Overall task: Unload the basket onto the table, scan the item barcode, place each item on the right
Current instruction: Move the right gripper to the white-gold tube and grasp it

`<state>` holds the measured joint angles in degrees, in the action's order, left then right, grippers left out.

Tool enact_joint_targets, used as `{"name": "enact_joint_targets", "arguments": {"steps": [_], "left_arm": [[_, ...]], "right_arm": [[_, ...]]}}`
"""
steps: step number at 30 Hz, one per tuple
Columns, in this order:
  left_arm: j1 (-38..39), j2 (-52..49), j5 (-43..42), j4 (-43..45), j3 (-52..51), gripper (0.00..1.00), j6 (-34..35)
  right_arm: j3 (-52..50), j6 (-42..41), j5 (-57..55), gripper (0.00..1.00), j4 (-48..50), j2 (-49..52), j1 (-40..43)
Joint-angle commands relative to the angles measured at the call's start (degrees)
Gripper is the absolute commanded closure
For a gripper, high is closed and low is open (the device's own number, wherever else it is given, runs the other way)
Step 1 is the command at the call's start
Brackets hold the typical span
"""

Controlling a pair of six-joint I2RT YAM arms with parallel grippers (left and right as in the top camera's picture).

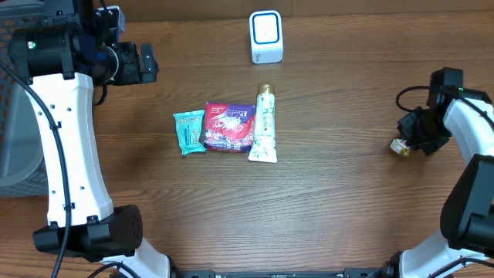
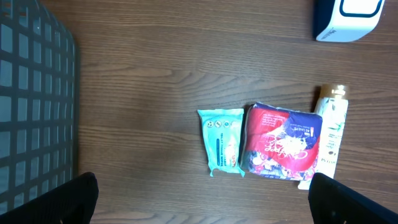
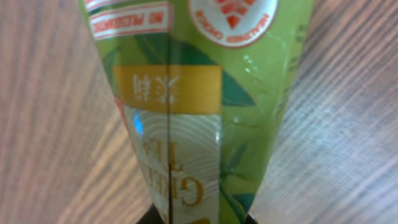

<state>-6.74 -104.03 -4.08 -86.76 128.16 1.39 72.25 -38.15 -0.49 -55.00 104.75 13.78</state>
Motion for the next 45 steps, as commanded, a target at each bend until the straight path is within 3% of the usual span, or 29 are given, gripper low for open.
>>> {"name": "enact_joint_targets", "arguments": {"steps": [1,3,6,15,22,29,37,45], "left_arm": [[0.02,-0.39,0.00,0.09,0.20,0.01,0.33],[0.02,-0.39,0.00,0.09,0.20,0.00,0.33],[0.02,-0.39,0.00,0.09,0.20,0.01,0.33],[0.02,-0.39,0.00,0.09,0.20,0.01,0.33],[0.02,-0.39,0.00,0.09,0.20,0.00,0.33],[0.02,-0.39,0.00,0.09,0.20,0.00,0.33],[0.02,-0.39,0.00,0.09,0.20,0.00,0.35],[0.02,-0.39,0.00,0.09,0.20,0.01,0.33]], "right_arm": [[0.33,-3.61,-0.52,0.76,1.44,-0.74,-0.26],[0.35,-1.92,-0.13,0.47,1.36,-0.74,-0.26],[1.31,3.56,3.91,0.34,0.63,-0.74,-0.24],[17.55,19.10,22.64,0.33,-11.41,-0.83,-5.64],[18.43,18.16,22.08,0.29,-6.58,-0.57,-18.51],[17.27,10.86,9.70,0.29,-0.52,1.81,-33.22],[17.27,9.60,3.54,0.37,6.78,8.13,-43.30],[17.27,8.72,3.52,0.50,6.75,14.51,-48.35]]}}
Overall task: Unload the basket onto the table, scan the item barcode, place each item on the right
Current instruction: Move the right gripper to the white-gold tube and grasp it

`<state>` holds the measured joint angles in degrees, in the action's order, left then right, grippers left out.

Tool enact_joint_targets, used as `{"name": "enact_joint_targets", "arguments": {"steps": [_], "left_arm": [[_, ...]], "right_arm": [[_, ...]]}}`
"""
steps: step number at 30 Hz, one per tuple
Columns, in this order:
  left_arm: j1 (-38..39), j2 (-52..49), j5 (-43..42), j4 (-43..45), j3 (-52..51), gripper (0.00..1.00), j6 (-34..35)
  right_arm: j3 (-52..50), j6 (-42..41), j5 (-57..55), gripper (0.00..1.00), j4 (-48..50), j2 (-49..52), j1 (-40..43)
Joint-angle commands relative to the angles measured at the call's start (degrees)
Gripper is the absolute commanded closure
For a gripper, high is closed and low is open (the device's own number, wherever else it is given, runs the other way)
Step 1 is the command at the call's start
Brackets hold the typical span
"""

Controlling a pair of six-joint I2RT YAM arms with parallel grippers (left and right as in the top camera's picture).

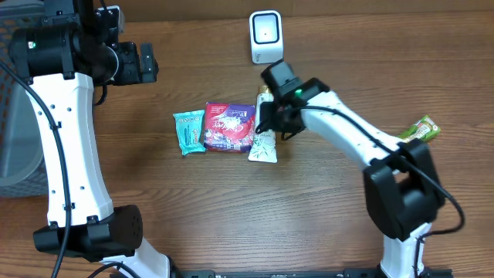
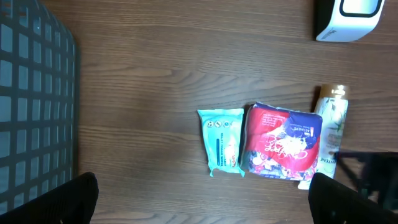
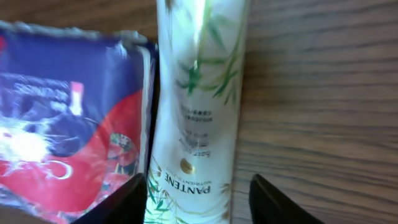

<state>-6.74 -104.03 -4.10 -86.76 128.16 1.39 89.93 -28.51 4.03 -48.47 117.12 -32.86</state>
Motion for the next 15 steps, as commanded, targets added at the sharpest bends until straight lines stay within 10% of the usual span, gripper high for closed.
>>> {"name": "enact_joint_targets", "arguments": {"steps": [1,15], "left_arm": [[0.02,-0.39,0.02,0.09,0.20,0.01,0.33],[0.02,-0.39,0.02,0.09,0.20,0.00,0.33]], "right_arm": [[-0.42,-1.66,-1.01,0.52,0.22,2.69,-2.19],[-0.76,-4.74,-8.44,0.60,1.09,6.45,-5.07]]}}
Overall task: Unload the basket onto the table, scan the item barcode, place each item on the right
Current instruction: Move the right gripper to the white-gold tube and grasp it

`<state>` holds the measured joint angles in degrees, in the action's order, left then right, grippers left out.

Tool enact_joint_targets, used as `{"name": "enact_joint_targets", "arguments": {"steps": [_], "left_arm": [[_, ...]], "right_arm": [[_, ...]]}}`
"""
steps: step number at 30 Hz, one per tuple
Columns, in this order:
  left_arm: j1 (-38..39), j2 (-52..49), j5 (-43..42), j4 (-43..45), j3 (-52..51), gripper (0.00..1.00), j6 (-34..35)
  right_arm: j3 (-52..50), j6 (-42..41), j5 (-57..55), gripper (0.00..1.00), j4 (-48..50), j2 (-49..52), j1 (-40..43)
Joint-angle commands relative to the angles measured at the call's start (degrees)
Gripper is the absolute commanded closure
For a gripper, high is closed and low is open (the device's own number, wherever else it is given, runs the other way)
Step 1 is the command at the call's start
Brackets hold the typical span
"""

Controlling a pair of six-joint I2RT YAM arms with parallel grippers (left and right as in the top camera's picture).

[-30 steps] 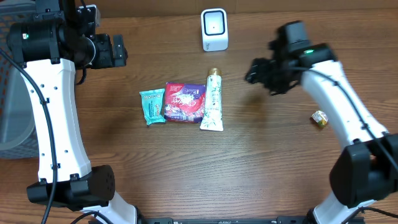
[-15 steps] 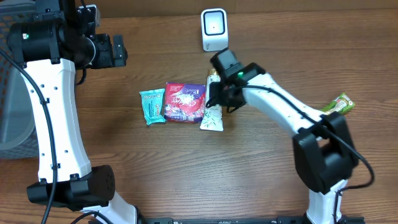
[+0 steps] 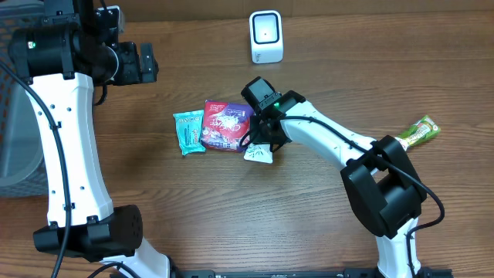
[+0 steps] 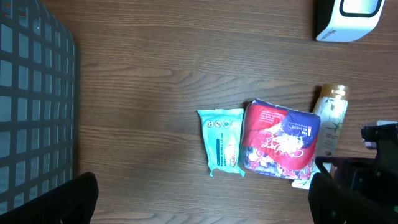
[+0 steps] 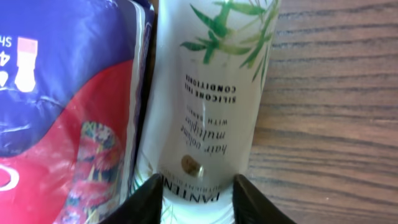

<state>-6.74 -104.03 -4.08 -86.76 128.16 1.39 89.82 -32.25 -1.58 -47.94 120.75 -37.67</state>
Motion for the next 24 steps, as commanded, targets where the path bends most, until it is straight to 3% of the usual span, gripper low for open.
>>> {"name": "enact_joint_targets", "arguments": {"steps": [1,4,9,12,14,17,24], "left_arm": [[0.02,-0.39,0.00,0.09,0.20,0.00,0.33],[0.02,-0.39,0.00,0.09,0.20,0.00,0.33],[0.02,-0.39,0.00,0.09,0.20,0.00,0.33],[0.02,-0.39,0.00,0.09,0.20,0.00,0.33],[0.02,-0.39,0.00,0.09,0.20,0.01,0.33],[0.02,-0.39,0.00,0.09,0.20,0.00,0.33],[0.02,-0.39,0.00,0.09,0.20,0.00,0.33]], "right_arm": [[-0.66,-1.01,-2.80,0.57,0.70,3.41,-0.26],[-0.63,-1.01,-2.05,0.55,1.01,4.70,-0.24],[-0.02,-0.98,-0.37,0.62,-0.17,4.68,-0.07],[1.95,-0.81,-0.24,0.84,-4.26,4.63,0.50],[3.85,-0.79,0.22,0.93,-8.09,4.63,1.27],[6.88,-0.44,2.89,0.96,-13.70,4.50,2.71],[8.79,17.20,27.45,0.96,-17.29,2.67,8.35]]}}
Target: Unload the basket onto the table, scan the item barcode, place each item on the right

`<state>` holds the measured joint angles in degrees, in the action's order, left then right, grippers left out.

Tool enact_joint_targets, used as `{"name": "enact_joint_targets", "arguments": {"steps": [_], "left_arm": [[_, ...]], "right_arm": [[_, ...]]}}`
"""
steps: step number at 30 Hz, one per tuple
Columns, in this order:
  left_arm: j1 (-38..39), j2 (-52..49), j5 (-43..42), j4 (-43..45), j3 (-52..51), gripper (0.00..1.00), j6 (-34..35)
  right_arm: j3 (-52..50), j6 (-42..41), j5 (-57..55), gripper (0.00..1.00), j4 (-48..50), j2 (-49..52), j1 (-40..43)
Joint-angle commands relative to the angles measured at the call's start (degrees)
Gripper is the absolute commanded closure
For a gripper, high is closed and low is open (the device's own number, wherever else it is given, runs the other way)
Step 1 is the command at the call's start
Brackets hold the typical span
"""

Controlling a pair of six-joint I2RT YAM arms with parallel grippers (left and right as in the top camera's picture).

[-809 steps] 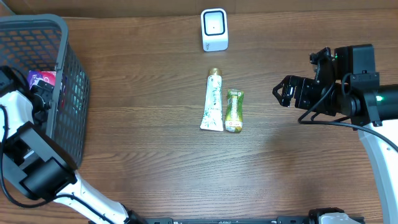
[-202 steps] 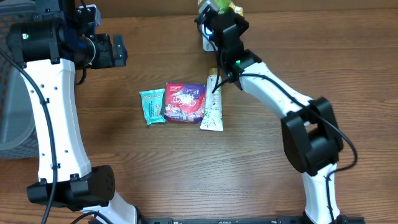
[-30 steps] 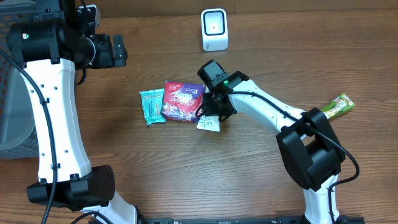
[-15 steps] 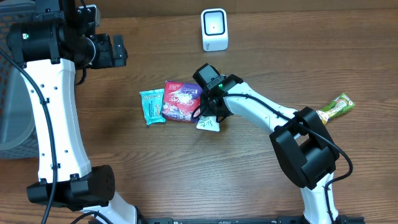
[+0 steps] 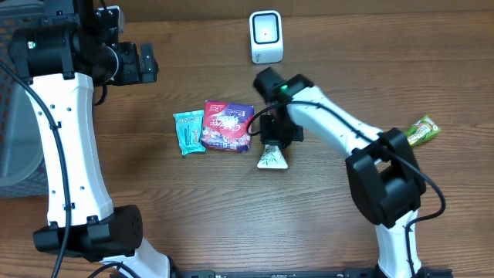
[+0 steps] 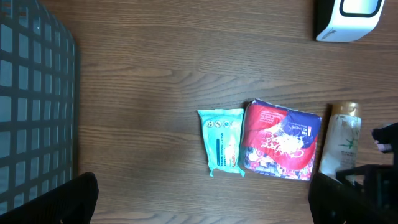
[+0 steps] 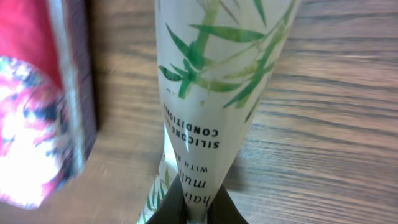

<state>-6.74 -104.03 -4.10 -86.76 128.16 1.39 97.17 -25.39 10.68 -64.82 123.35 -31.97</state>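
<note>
My right gripper (image 5: pixel 278 137) is shut on the flat end of a white conditioner tube (image 5: pixel 273 157) printed with green bamboo, also filling the right wrist view as the tube (image 7: pixel 217 93). It holds the tube just right of the red-and-purple packet (image 5: pixel 228 125). The white barcode scanner (image 5: pixel 265 36) stands at the back of the table. My left gripper (image 6: pixel 199 199) hangs high at the far left, open, with only its dark fingertips (image 6: pixel 68 199) showing at the frame's bottom corners.
A teal wipes pack (image 5: pixel 189 131) lies left of the red packet. A green tea sachet (image 5: pixel 419 130) rests at the right side of the table. A dark wire basket (image 6: pixel 34 112) stands at the far left edge.
The right gripper went from straddling the tube beside the red packet to shut on its flat end. The tube has shifted right, away from the packet. The left arm has not moved.
At first my right gripper was at the far right, shut on the green tea sachet. Then the sachet lay on the table there and the gripper was open over the conditioner tube. It sat lower around the tube, and now grips it.
</note>
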Motion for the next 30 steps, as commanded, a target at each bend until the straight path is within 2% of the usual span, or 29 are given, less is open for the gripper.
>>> {"name": "enact_joint_targets", "arguments": {"steps": [1,5,9,17,23,25,28,30], "left_arm": [[0.02,-0.39,0.02,0.09,0.20,0.00,0.35],[0.02,-0.39,0.02,0.09,0.20,0.01,0.33],[0.02,-0.39,0.02,0.09,0.20,0.00,0.33],[0.02,-0.39,0.02,0.09,0.20,0.00,0.33],[0.02,-0.39,0.02,0.09,0.20,0.00,0.33],[0.02,-0.39,0.02,0.09,0.20,0.00,0.33],[0.02,-0.39,0.02,0.09,0.20,0.00,0.33],[0.02,-0.39,0.02,0.09,0.20,0.00,0.33]], "right_arm": [[1.44,13.90,20.65,0.96,-0.52,0.04,3.78],[1.44,27.98,41.05,0.96,-1.64,0.04,8.28],[1.44,32.13,48.17,0.96,-3.28,0.07,12.07],[-2.84,32.26,45.79,0.96,-1.92,0.09,15.43],[-12.90,25.70,46.47,0.96,7.10,0.09,14.91],[-15.52,23.43,46.40,0.90,9.75,0.09,14.84],[-18.03,21.79,43.67,0.68,11.34,0.09,15.15],[-17.70,19.30,37.99,0.59,10.45,0.09,15.78]]}}
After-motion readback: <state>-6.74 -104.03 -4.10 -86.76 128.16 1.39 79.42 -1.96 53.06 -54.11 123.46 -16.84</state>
